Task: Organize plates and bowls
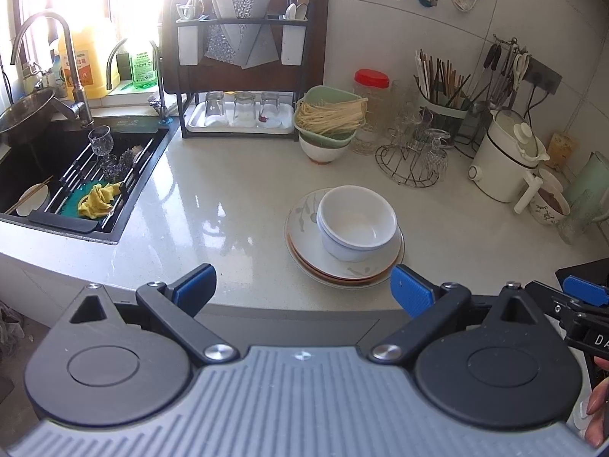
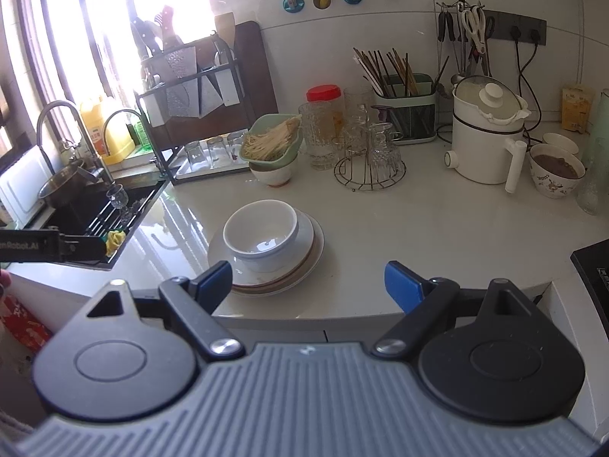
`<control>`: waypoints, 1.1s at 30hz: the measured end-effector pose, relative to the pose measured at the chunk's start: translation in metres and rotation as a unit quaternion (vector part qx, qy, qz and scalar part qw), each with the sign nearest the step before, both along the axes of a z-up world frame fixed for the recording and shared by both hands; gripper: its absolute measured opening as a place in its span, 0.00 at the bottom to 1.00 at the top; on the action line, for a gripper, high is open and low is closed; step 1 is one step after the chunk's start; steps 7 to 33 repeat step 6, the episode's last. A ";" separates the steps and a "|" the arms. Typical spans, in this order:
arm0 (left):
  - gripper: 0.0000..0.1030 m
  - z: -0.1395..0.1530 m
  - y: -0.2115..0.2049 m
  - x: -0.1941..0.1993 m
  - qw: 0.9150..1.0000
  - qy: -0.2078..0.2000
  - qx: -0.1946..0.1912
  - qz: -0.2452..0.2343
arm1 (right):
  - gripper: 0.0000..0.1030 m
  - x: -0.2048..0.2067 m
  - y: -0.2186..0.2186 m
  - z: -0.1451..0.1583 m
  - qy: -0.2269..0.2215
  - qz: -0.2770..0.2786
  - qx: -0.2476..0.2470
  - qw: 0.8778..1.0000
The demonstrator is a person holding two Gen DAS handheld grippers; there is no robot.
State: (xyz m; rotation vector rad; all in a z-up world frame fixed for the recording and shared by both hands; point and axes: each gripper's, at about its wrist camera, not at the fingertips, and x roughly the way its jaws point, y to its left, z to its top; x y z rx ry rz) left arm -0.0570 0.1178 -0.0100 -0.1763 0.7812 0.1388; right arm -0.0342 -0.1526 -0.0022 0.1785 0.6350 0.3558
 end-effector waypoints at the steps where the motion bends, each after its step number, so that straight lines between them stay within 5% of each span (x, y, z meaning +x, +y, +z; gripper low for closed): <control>1: 0.97 0.000 0.000 0.000 1.000 0.000 -0.002 -0.001 | 0.86 0.000 0.000 0.000 0.000 -0.001 0.000 1.000; 33: 0.97 -0.002 -0.002 -0.002 1.000 0.002 -0.004 -0.007 | 0.86 0.000 -0.001 0.000 0.000 -0.002 0.000 1.000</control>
